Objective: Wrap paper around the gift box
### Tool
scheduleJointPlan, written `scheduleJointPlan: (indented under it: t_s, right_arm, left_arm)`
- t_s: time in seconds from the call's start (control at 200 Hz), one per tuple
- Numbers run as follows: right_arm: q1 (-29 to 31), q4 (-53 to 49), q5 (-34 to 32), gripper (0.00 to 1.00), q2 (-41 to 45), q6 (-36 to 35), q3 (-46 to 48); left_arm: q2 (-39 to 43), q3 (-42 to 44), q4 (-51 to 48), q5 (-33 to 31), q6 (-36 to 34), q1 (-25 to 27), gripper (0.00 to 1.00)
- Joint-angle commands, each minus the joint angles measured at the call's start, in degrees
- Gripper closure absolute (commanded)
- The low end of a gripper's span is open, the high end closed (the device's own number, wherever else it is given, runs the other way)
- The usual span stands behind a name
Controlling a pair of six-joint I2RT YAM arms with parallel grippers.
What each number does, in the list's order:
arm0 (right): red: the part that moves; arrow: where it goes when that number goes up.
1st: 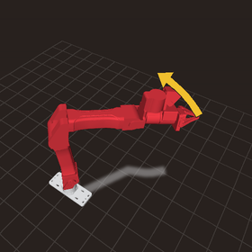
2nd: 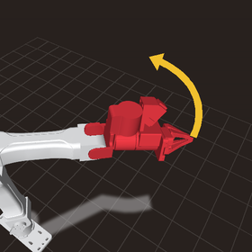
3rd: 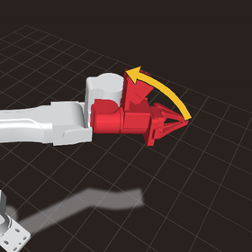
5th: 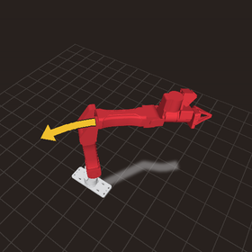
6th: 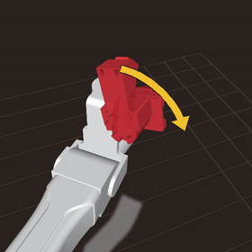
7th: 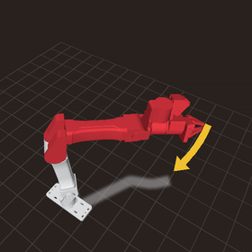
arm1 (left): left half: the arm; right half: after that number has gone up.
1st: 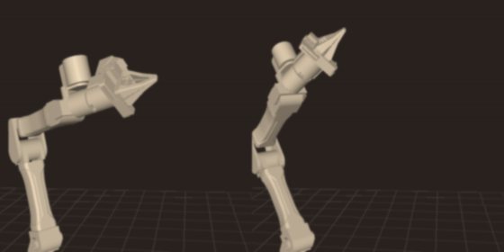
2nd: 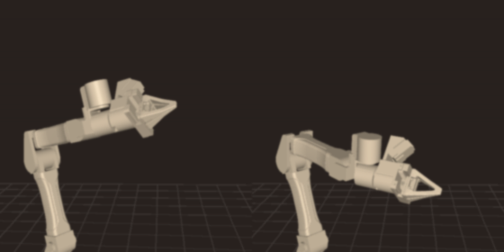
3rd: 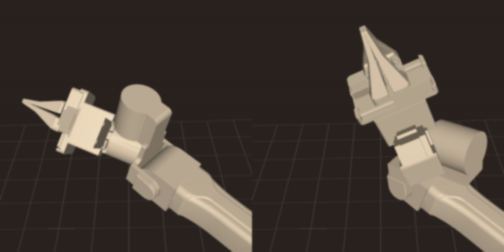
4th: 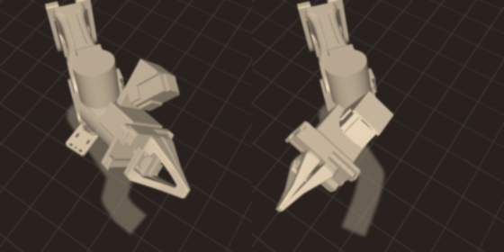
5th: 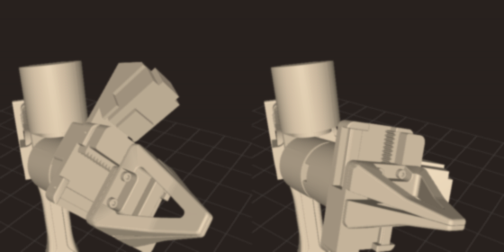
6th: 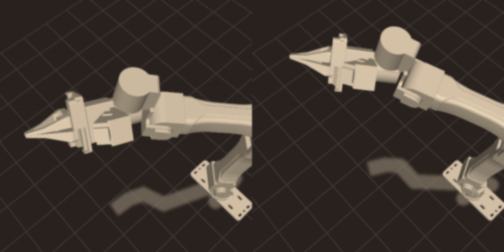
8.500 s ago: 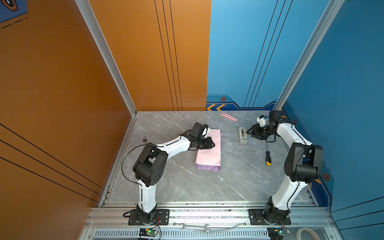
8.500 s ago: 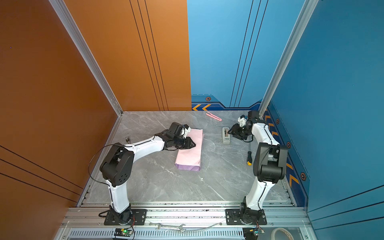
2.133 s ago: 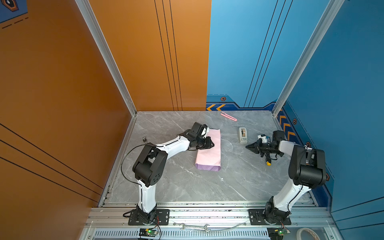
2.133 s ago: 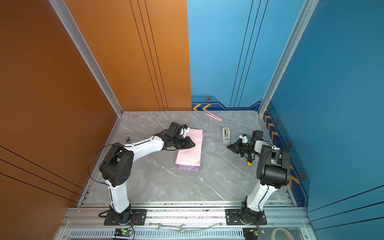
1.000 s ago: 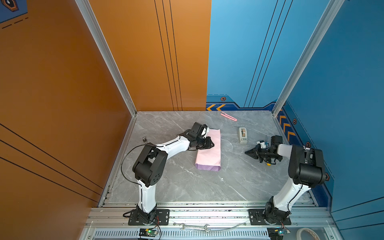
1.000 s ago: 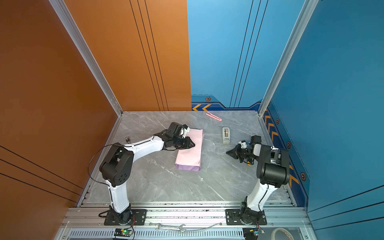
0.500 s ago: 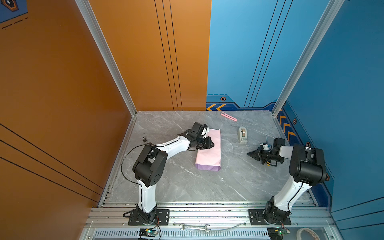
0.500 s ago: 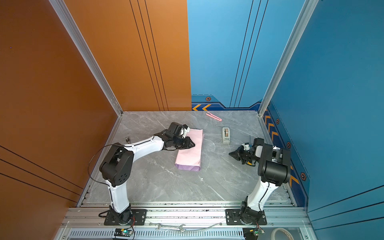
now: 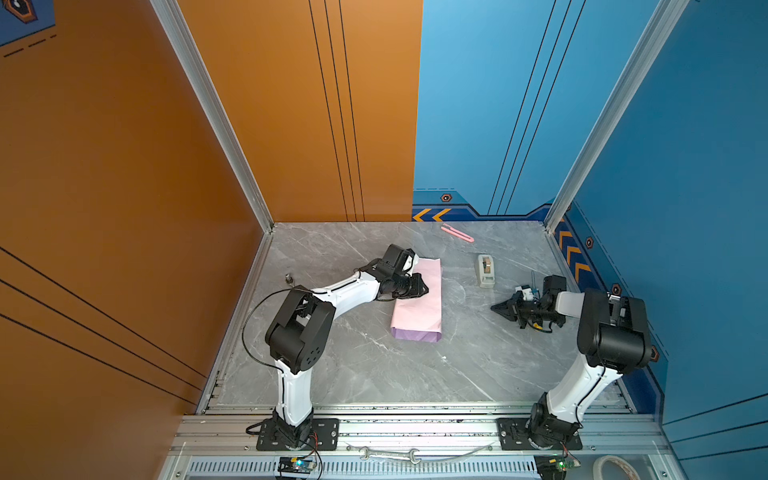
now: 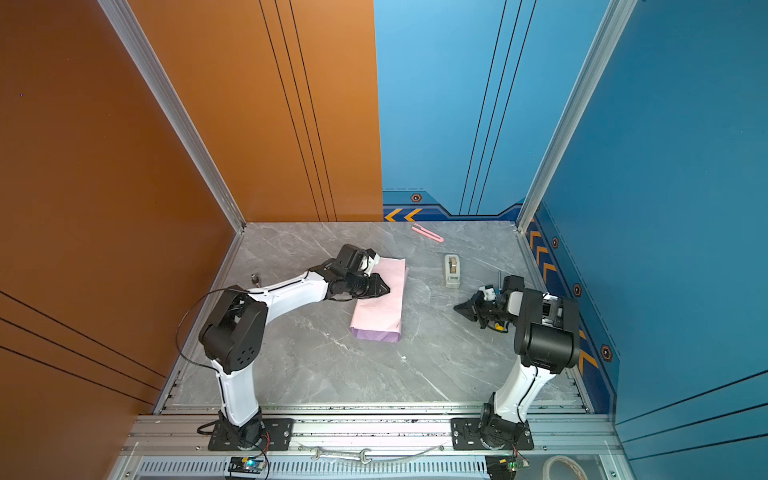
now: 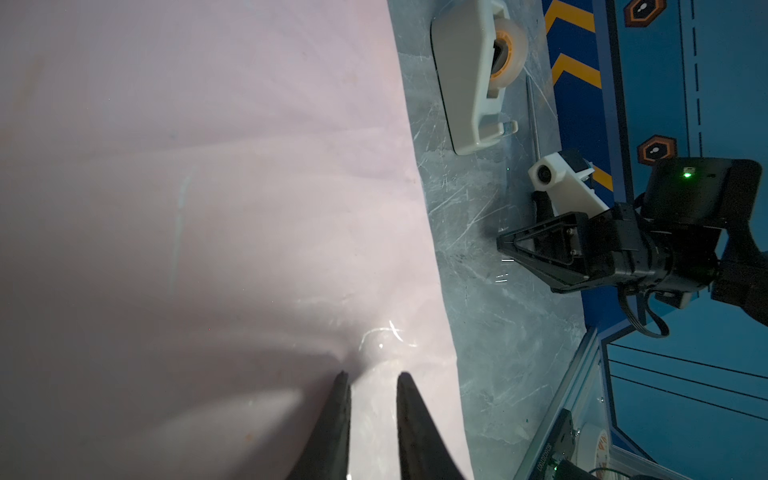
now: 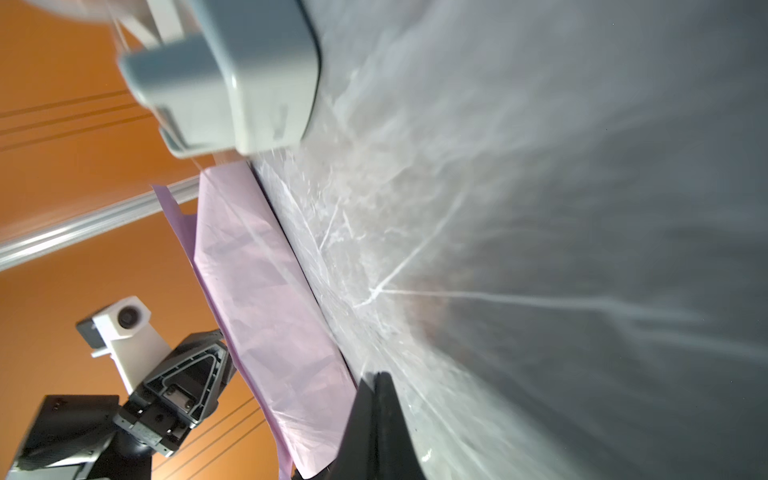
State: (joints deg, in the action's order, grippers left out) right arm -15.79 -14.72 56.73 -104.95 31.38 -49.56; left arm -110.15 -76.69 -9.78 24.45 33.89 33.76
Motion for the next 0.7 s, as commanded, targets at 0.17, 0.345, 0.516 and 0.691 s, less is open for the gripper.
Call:
scheduleJointPlan:
  t_s: [0.17,0.345,0.516,0.691]
  right_arm:
    - [0.58,-7.49,-3.83,1.00,-1.73,-1.74,0.62]
    - [0.10,-10.95,-7.07,1.00,-2.21,-4.02,0.34]
    - [-0.05,-12.07,-8.93,1.00,-1.74,-4.56,0.16]
    - [1.56,-13.32,-10.50,1.00,-0.92,-4.35,-0.71]
  left_arm:
    - [-2.52,0.92,-5.78,-2.43,-0.09,0.70,0.77]
    - [-2.32,1.01,-5.78,-2.49,-0.09,0.73,0.77]
    - [-2.18,1.19,-5.75,-2.52,-0.13,0.67,0.78]
    - [-2.25,1.27,-5.69,-2.55,-0.12,0.70,0.77]
